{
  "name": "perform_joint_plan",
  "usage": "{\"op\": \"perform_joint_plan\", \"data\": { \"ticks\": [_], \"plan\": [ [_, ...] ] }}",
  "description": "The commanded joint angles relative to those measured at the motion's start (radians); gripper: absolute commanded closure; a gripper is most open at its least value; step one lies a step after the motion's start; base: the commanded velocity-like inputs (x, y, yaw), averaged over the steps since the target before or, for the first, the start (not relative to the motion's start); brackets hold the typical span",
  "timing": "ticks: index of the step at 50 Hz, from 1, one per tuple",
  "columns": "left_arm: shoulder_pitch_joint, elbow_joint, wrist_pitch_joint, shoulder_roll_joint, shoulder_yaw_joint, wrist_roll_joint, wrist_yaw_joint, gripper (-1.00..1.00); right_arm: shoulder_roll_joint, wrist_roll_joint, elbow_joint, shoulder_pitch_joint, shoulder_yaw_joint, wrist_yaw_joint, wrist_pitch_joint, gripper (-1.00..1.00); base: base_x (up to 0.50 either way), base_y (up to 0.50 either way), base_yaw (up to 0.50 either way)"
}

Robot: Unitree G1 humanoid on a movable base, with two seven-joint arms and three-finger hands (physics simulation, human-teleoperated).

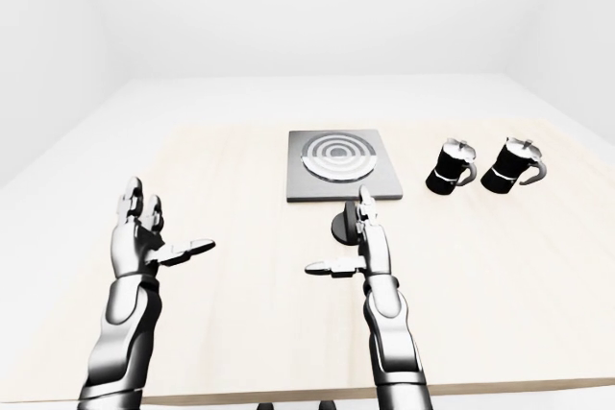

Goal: Turn off the stove.

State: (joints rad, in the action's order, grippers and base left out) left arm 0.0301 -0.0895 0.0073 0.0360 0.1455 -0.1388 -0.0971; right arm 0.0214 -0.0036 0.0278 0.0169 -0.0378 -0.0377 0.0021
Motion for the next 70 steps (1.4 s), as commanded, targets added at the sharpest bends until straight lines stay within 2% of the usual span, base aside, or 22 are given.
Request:
{"op": "perform_joint_plan", "data": {
  "ticks": [1, 2, 3, 5, 7, 10, 11, 12, 14, 16, 19, 21, 25, 29, 31, 36, 42, 47, 62, 63, 64, 70],
  "plan": [
    [0.008, -0.025, -0.045, 0.04, 0.12, -0.031, -0.173, -1.0, 0.0, 0.005, -0.004, -0.002, -0.002, 0.009, -0.001, -1.0, 0.0, 0.0, 0.0],
    [0.002, -0.018, -0.091, 0.037, 0.146, -0.014, -0.223, -1.0, 0.0, 0.005, -0.001, 0.0, -0.003, 0.011, 0.0, -1.0, 0.0, 0.0, 0.0],
    [-0.01, -0.023, -0.09, 0.042, 0.157, -0.028, -0.226, -1.0, 0.0, 0.006, -0.002, -0.002, -0.003, 0.012, -0.001, -1.0, 0.0, 0.0, 0.0],
    [-0.038, -0.057, -0.065, 0.045, 0.176, -0.052, -0.228, -1.0, 0.0, 0.005, -0.004, -0.002, -0.003, 0.014, 0.0, -1.0, 0.0, 0.0, 0.0],
    [-0.048, -0.061, -0.069, 0.044, 0.197, -0.057, -0.243, -1.0, 0.001, 0.006, 0.001, -0.001, -0.004, 0.013, -0.003, -1.0, 0.0, 0.0, 0.0],
    [-0.061, -0.075, -0.052, 0.047, 0.218, -0.062, -0.253, -1.0, 0.001, 0.006, -0.005, 0.001, -0.003, 0.011, 0.008, -1.0, 0.0, 0.0, 0.0],
    [-0.056, -0.061, -0.043, 0.048, 0.215, -0.006, -0.297, -1.0, 0.001, 0.006, -0.004, 0.0, -0.003, 0.011, 0.005, -1.0, 0.0, 0.0, 0.0],
    [-0.042, -0.044, -0.049, 0.042, 0.228, 0.033, -0.368, -1.0, 0.001, 0.003, -0.011, -0.003, -0.001, 0.012, 0.007, -1.0, 0.0, 0.0, 0.0],
    [-0.042, -0.037, -0.039, 0.052, 0.242, -0.006, -0.361, -1.0, 0.001, 0.0, -0.01, -0.004, 0.0, 0.012, 0.005, -1.0, 0.0, 0.0, 0.0],
    [-0.027, -0.016, -0.038, 0.058, 0.265, 0.002, -0.427, -1.0, 0.002, -0.001, -0.001, -0.002, -0.001, 0.008, -0.004, -1.0, 0.0, 0.0, 0.0],
    [-0.014, 0.011, -0.018, 0.072, 0.281, -0.037, -0.427, -1.0, 0.002, -0.001, -0.007, -0.003, -0.001, 0.007, 0.001, -1.0, 0.0, 0.0, 0.0],
    [-0.015, 0.023, -0.021, 0.081, 0.286, -0.042, -0.427, -1.0, 0.001, -0.004, -0.011, -0.003, 0.001, 0.007, 0.003, -1.0, 0.0, 0.0, 0.0],
    [-0.036, 0.025, -0.035, 0.09, 0.299, -0.064, -0.427, -1.0, 0.002, -0.007, 0.001, 0.001, 0.001, 0.005, -0.004, -1.0, 0.0, 0.0, 0.0],
    [-0.037, 0.032, -0.042, 0.087, 0.313, -0.077, -0.427, -1.0, 0.001, -0.013, -0.01, 0.0, 0.004, 0.006, 0.008, -1.0, 0.0, 0.0, 0.0],
    [-0.035, 0.031, -0.067, 0.086, 0.32, -0.082, -0.427, -1.0, 0.002, -0.014, -0.005, 0.0, 0.004, 0.005, 0.002, -1.0, 0.0, 0.0, 0.0],
    [-0.036, 0.037, -0.082, 0.086, 0.336, -0.1, -0.427, -1.0, 0.002, -0.018, -0.002, 0.002, 0.007, -0.003, -0.002, -1.0, 0.0, 0.0, 0.0],
    [-0.035, 0.085, -0.047, 0.117, 0.373, -0.137, -0.427, -1.0, 0.001, -0.019, 0.0, 0.004, 0.005, -0.001, 0.0, -1.0, 0.0, 0.0, 0.0],
    [-0.027, 0.116, -0.037, 0.134, 0.382, -0.157, -0.427, -1.0, 0.001, -0.02, 0.003, 0.006, 0.006, 0.0, 0.004, -1.0, 0.0, 0.0, 0.0],
    [-0.021, 0.112, -0.038, 0.138, 0.37, -0.151, -0.427, -1.0, 0.002, -0.007, 0.019, 0.01, 0.001, -0.007, -0.002, -1.0, 0.0, 0.0, 0.0],
    [-0.01, 0.148, -0.064, 0.137, 0.365, -0.146, -0.427, -1.0, 0.002, -0.002, 0.014, 0.008, -0.002, -0.006, -0.001, -1.0, 0.0, 0.0, 0.0],
    [-0.008, 0.156, -0.072, 0.139, 0.363, -0.146, -0.427, -1.0, 0.002, -0.001, 0.019, 0.007, -0.003, -0.006, -0.006, -1.0, 0.0, 0.0, 0.0],
    [-0.016, 0.138, -0.059, 0.142, 0.362, -0.153, -0.427, -1.0, 0.001, 0.008, 0.017, 0.002, -0.007, 0.002, -0.003, -1.0, 0.0, 0.0, 0.0]
  ]
}}
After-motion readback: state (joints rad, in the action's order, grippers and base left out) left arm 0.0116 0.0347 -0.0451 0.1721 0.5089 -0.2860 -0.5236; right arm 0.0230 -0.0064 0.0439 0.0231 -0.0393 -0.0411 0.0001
